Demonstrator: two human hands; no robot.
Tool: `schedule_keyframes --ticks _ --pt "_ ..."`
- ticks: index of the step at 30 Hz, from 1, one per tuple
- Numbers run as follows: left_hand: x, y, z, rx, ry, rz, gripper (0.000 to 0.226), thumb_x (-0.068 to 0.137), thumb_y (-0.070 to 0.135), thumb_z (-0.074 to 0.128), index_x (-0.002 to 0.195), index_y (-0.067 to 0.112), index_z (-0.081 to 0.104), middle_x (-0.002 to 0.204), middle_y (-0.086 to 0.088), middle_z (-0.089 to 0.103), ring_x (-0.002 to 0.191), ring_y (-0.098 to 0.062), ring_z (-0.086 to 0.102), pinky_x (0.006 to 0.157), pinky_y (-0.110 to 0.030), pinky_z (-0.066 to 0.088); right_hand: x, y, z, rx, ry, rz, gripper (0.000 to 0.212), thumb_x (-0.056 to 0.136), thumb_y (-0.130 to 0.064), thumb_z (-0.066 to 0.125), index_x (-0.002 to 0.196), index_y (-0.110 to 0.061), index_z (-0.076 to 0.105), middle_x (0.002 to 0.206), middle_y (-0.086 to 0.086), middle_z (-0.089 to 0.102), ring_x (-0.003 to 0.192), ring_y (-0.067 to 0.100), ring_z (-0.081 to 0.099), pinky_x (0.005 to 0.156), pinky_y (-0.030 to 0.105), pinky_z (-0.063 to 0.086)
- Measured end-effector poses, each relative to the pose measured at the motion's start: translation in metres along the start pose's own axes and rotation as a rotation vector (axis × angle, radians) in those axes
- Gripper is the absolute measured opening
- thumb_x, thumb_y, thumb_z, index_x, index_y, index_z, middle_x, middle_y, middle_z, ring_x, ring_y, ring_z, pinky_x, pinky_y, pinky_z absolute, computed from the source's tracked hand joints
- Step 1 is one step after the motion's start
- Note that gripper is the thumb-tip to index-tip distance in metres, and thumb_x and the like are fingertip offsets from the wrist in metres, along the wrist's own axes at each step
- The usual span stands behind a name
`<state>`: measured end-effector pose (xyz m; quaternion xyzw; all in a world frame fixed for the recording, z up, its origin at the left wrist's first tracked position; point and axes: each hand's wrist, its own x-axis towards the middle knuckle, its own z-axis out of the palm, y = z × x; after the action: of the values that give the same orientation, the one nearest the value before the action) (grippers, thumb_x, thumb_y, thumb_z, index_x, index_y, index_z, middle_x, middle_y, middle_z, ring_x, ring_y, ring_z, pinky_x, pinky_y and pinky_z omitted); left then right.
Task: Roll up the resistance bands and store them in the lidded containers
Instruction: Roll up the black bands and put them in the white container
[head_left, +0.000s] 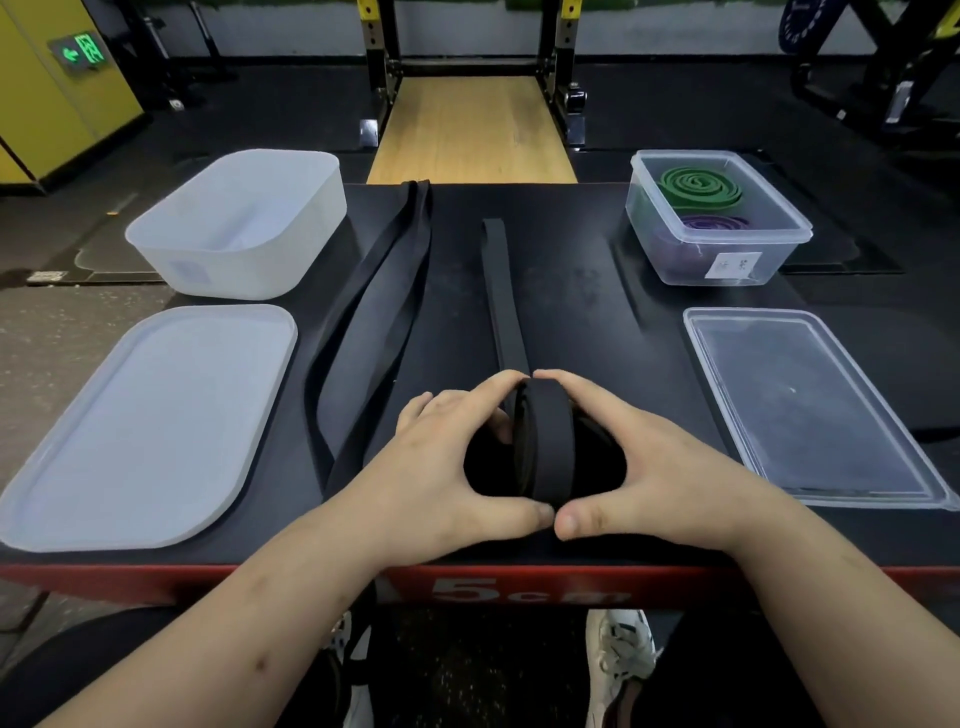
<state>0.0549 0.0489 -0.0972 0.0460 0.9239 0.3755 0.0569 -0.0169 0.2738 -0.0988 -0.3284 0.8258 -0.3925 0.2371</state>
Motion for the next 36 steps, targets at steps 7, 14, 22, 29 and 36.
schedule_keyframes --ticks 7,14,22,29,36 --pt "-0.003 -0.002 0.001 -0.022 -0.021 0.003 0.095 0.067 0.060 0.082 0.145 0.058 0.027 0.124 0.028 0.046 0.135 0.007 0.027 0.123 -0.045 0.023 0.000 -0.002 0.000 -0.017 -0.008 -0.026 0.090 0.072 -0.044 0.094 0.144 -0.059 0.041 0.140 -0.016 0.061 0.134 0.006 0.053 0.113 0.044 0.042" --pt "0.002 -0.007 -0.004 -0.006 -0.046 -0.017 0.106 0.065 0.060 0.085 0.146 0.063 0.017 0.142 0.032 0.035 0.146 -0.005 0.021 0.120 -0.043 0.029 0.011 0.004 0.003 -0.056 0.066 -0.066 0.070 0.072 -0.065 0.074 0.137 -0.056 0.049 0.131 -0.024 0.055 0.130 -0.003 0.049 0.102 0.023 0.042" --pt "0.015 -0.010 -0.006 -0.027 0.020 -0.046 0.094 0.059 0.073 0.075 0.139 0.067 0.027 0.132 0.031 0.046 0.142 -0.008 0.027 0.119 -0.046 0.030 0.015 0.006 -0.001 0.023 0.016 -0.028 0.104 0.068 -0.057 0.089 0.150 -0.063 0.027 0.150 -0.028 0.045 0.143 -0.007 0.037 0.119 0.037 0.036" --pt "0.008 -0.010 -0.003 -0.052 -0.006 -0.028 0.088 0.059 0.078 0.071 0.138 0.062 0.036 0.127 0.029 0.048 0.138 0.002 0.029 0.122 -0.046 0.025 0.010 0.003 0.002 -0.018 0.039 -0.015 0.095 0.066 -0.047 0.095 0.140 -0.063 0.037 0.139 -0.023 0.057 0.142 0.005 0.045 0.124 0.048 0.028" --pt "0.013 -0.013 -0.004 -0.005 -0.029 0.031 0.087 0.069 0.084 0.059 0.147 0.055 0.033 0.138 0.032 0.042 0.142 0.008 0.020 0.124 -0.047 0.020 0.013 0.000 -0.001 0.014 0.050 0.010 0.104 0.068 -0.045 0.095 0.147 -0.065 0.029 0.148 -0.028 0.049 0.141 -0.006 0.041 0.119 0.038 0.037"
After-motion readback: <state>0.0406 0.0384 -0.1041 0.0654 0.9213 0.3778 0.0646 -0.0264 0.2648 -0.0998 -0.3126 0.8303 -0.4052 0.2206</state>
